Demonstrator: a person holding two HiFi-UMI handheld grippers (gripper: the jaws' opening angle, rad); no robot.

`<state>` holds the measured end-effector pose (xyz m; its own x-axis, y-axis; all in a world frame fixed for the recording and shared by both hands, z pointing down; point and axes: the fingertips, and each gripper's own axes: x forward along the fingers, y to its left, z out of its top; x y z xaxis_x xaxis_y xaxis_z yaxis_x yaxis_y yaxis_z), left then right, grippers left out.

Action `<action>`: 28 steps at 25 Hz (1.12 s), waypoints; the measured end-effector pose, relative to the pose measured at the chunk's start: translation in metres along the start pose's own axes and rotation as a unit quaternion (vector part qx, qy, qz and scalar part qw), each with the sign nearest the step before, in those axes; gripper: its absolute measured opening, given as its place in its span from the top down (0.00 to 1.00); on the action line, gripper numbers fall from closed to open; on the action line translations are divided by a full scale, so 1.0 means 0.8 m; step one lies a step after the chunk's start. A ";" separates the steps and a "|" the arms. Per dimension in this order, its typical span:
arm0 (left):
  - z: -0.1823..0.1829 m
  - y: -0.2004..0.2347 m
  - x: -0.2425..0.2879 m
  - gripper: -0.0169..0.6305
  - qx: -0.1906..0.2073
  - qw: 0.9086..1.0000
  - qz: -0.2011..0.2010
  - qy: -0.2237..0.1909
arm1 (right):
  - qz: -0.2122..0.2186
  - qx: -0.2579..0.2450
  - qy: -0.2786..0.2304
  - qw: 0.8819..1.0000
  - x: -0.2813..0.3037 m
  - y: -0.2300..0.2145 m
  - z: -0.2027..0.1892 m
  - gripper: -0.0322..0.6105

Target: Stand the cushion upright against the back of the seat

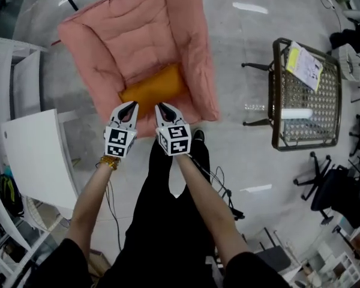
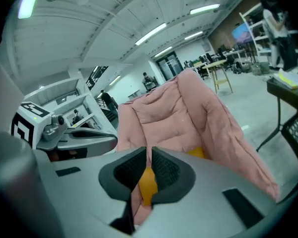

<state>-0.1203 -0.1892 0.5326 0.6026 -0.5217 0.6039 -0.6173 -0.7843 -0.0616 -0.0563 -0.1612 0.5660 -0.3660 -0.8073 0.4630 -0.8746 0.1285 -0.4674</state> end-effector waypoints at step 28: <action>-0.171 0.010 0.249 0.65 0.143 0.928 -0.269 0.214 | -0.029 0.367 -0.018 0.930 0.152 -0.164 -0.218 0.50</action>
<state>-0.0748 -0.2536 0.7612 0.4897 0.1040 0.8656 -0.0887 -0.9818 0.1681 -0.0416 -0.1759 0.8153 -0.3023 -0.8208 0.4847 -0.4355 -0.3334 -0.8362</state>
